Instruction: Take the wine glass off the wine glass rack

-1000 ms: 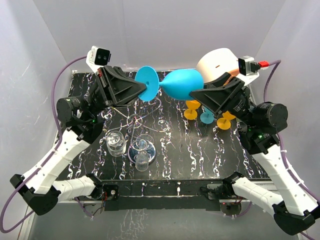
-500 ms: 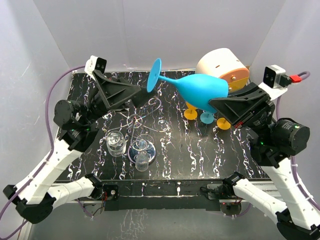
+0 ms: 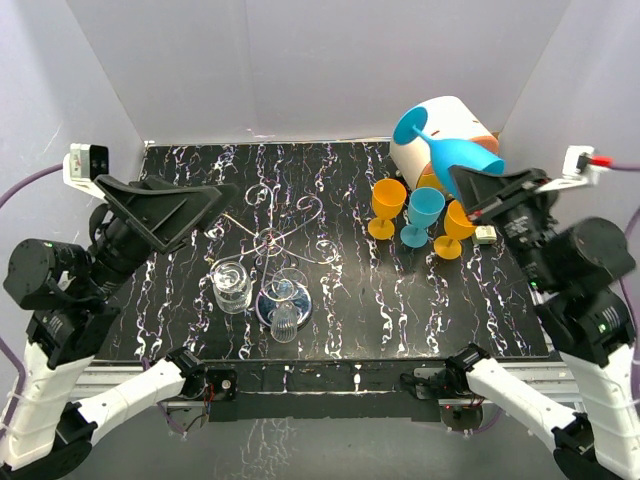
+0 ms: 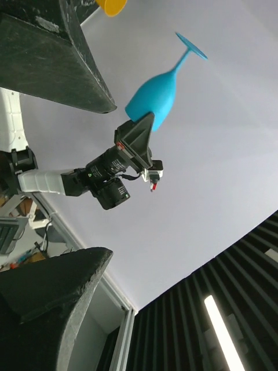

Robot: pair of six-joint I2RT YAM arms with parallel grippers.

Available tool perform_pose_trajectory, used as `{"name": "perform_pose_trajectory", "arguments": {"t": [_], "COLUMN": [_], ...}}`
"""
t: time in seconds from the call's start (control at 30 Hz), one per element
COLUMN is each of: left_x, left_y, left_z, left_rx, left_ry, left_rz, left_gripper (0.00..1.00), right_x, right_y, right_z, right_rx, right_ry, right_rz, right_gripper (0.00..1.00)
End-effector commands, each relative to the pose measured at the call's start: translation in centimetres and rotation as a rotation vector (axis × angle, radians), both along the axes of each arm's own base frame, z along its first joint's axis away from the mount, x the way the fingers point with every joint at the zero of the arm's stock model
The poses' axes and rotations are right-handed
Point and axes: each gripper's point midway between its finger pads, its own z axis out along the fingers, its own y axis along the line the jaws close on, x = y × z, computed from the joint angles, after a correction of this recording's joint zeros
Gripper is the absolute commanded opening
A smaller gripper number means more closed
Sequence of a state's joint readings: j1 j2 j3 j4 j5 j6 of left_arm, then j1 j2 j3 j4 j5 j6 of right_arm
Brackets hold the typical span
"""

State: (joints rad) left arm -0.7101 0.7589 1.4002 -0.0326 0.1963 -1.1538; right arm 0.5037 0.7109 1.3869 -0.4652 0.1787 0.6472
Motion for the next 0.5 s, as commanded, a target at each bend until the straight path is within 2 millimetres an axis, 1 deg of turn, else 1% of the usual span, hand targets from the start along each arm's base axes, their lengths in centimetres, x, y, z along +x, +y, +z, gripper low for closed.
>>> {"name": "perform_pose_trajectory", "arguments": {"t": [0.0, 0.07, 0.17, 0.23, 0.27, 0.37, 0.4, 0.47], "left_x": [1.5, 1.6, 1.6, 1.6, 1.6, 1.8, 1.9, 2.0], "left_y": [0.6, 0.7, 0.8, 0.9, 0.9, 1.0, 0.9, 0.8], "left_z": [-1.3, -1.5, -1.8, -1.9, -2.0, -2.1, -2.2, -2.3], "left_rx": [0.083, 0.087, 0.090, 0.095, 0.097, 0.109, 0.114, 0.116], "left_ry": [0.017, 0.024, 0.027, 0.029, 0.031, 0.035, 0.038, 0.039], "left_rz": [0.108, 0.113, 0.118, 0.124, 0.128, 0.137, 0.138, 0.137], "left_gripper": [0.99, 0.99, 0.99, 0.99, 0.99, 0.99, 0.99, 0.99], "right_x": [1.8, 1.9, 2.0, 1.8, 1.3, 0.2, -0.3, -1.6], "right_y": [2.3, 3.3, 4.7, 5.5, 5.8, 6.4, 6.8, 8.0], "right_z": [-3.7, -4.4, -7.1, -10.5, -12.7, -17.9, -19.2, -20.5], "right_rx": [-0.353, -0.422, -0.537, -0.620, -0.667, -0.742, -0.744, -0.721], "right_ry": [0.056, 0.085, 0.174, 0.279, 0.353, 0.546, 0.594, 0.633], "right_rz": [0.075, 0.135, 0.234, 0.317, 0.374, 0.499, 0.537, 0.639], "right_gripper": [0.00, 0.00, 0.00, 0.00, 0.00, 0.00, 0.00, 0.00]}}
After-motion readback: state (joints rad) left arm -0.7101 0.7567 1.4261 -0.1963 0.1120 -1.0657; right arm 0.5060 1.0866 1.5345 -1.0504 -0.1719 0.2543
